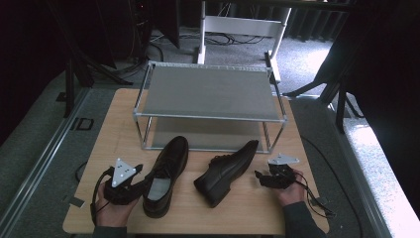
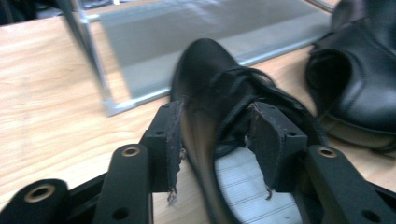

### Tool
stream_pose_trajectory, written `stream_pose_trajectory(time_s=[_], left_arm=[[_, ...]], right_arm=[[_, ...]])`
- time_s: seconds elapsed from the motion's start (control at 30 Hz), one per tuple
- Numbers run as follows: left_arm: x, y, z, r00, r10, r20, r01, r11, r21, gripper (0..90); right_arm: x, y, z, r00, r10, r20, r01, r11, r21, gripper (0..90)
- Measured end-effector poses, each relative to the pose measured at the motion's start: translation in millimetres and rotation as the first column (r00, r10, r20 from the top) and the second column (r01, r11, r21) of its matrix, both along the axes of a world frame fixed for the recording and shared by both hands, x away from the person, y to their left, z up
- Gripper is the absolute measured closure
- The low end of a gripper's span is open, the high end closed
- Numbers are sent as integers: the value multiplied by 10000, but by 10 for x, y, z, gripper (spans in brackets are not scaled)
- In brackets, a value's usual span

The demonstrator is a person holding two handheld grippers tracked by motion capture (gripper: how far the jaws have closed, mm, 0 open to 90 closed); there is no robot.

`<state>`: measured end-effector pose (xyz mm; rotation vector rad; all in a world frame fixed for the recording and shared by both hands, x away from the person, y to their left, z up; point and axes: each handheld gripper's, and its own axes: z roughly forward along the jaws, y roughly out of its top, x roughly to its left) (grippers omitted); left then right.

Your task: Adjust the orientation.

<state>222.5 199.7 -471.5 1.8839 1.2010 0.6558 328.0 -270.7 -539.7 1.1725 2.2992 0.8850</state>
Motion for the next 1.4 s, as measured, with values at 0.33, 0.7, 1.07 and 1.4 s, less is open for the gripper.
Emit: stream_pose_trajectory(time_s=[0.33,0.7,1.07,1.4], left_arm=[[210,203,-383,9893,293,-1427,-267,9994,196,866],[218,114,-709,9621,-398,-2697,457,9988,156,900],[136,-100,-711,9530,-1158,-2800,1195,9928,-38,900],[97,-389,-724,9351,-2058,-2885,2021,9784,-428,900]], right_arm=[[-42,3,82,9992,112,393,-115,9999,73,371],[-116,30,304,9955,480,818,-528,9970,572,460],[-122,97,698,9896,536,1338,-758,9831,1666,399],[64,360,877,9871,732,1421,-994,9773,1873,367]])
